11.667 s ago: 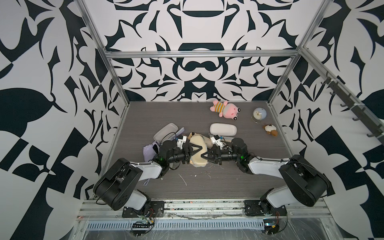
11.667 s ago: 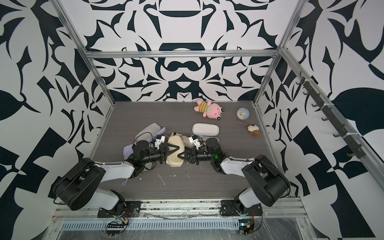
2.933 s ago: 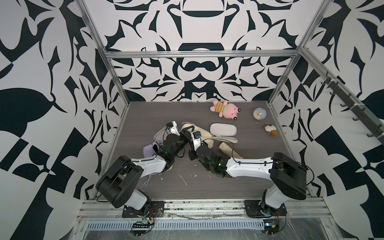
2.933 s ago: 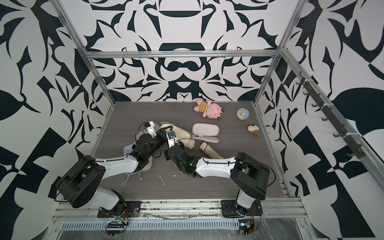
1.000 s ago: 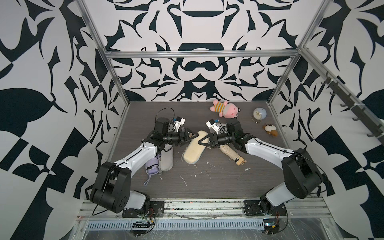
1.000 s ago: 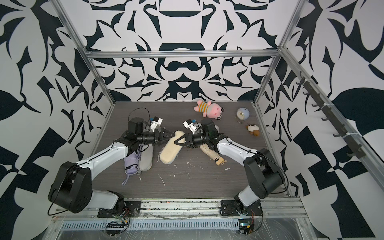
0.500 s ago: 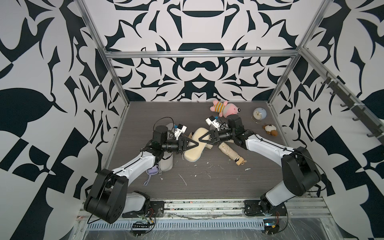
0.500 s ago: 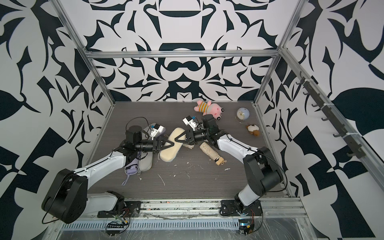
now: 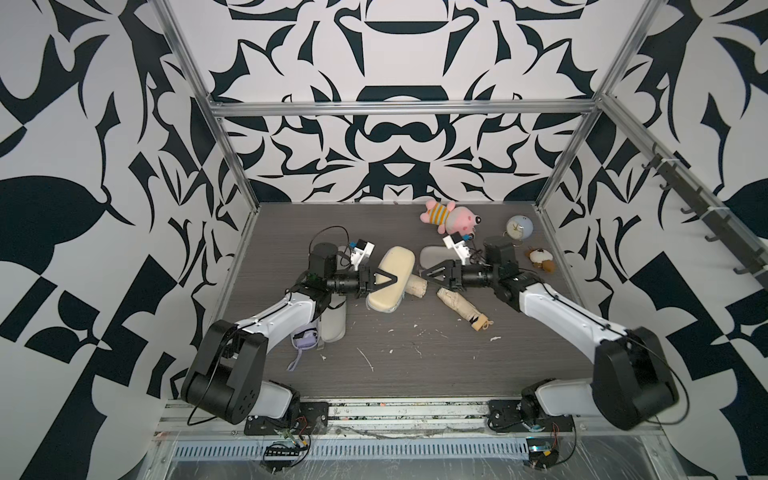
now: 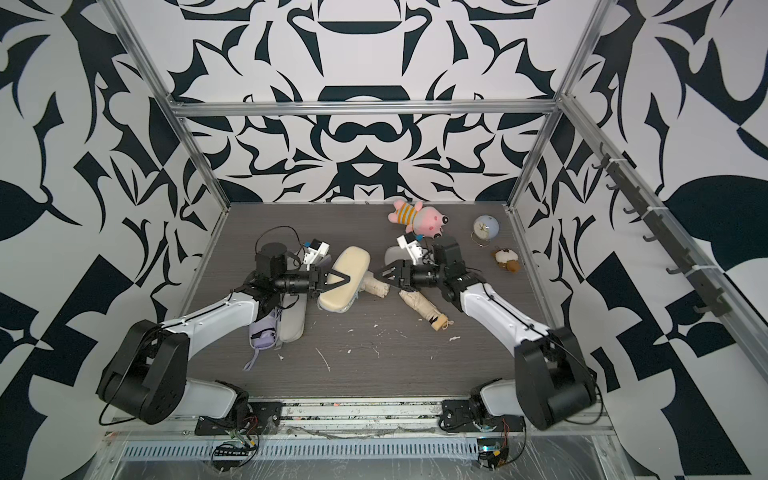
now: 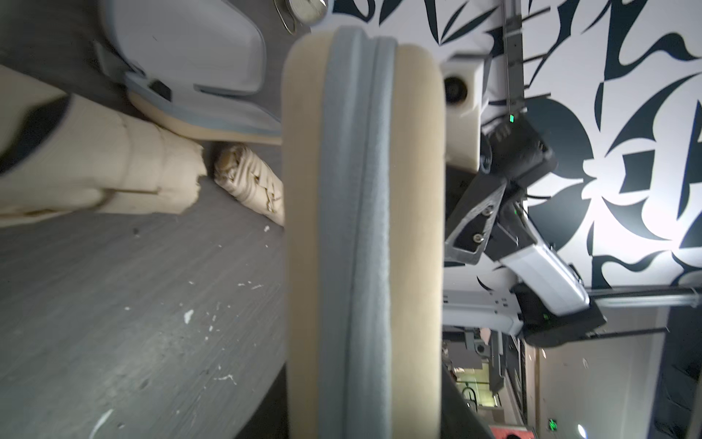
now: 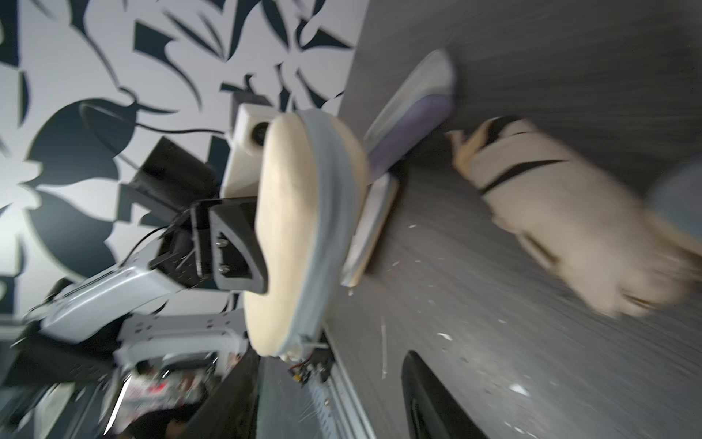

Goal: Put umbrellas into zippered umbrella sleeves
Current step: Adjust the umbrella sleeve, then zip the zipper on the umbrella sleeve.

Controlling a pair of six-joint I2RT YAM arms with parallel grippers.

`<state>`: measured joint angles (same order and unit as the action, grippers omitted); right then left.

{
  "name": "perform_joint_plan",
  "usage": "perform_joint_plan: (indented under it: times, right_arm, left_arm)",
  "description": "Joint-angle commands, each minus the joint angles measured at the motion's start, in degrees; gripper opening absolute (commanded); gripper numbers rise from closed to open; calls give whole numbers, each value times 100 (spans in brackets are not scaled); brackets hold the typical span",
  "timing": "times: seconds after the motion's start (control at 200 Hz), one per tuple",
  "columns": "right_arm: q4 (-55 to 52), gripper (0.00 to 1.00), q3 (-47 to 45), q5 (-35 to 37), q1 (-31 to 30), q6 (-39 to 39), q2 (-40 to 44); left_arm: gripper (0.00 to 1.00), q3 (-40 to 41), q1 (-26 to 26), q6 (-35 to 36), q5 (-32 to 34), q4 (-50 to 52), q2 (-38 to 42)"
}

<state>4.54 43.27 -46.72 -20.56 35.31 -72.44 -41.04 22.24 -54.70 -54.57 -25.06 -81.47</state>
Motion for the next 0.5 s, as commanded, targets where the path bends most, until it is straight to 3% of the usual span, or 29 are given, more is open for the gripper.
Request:
perform_joint_plan:
  times: [0.0,0.075,0.135,0.32,0.495]
  right_arm:
    - [40,45,-638,2848,-1014,-1793,754]
    - [665,34,-932,4331,-1813,-2610,959]
    - [968,30,-891,4920,-2136,-2887,899]
    - [1273,35,-361,5391,-2808,-3557,266]
    - [1444,35,-57,5612,-2907,-3809,-122]
  left_arm:
    - [35,-171,4,-245,388,-850,-114]
    - [36,-261,65,-270,507,-920,-167]
    - [37,-328,134,-174,571,-783,-141]
    - [38,-422,278,-95,676,-615,-113]
    - [38,-431,382,-83,717,-589,-130]
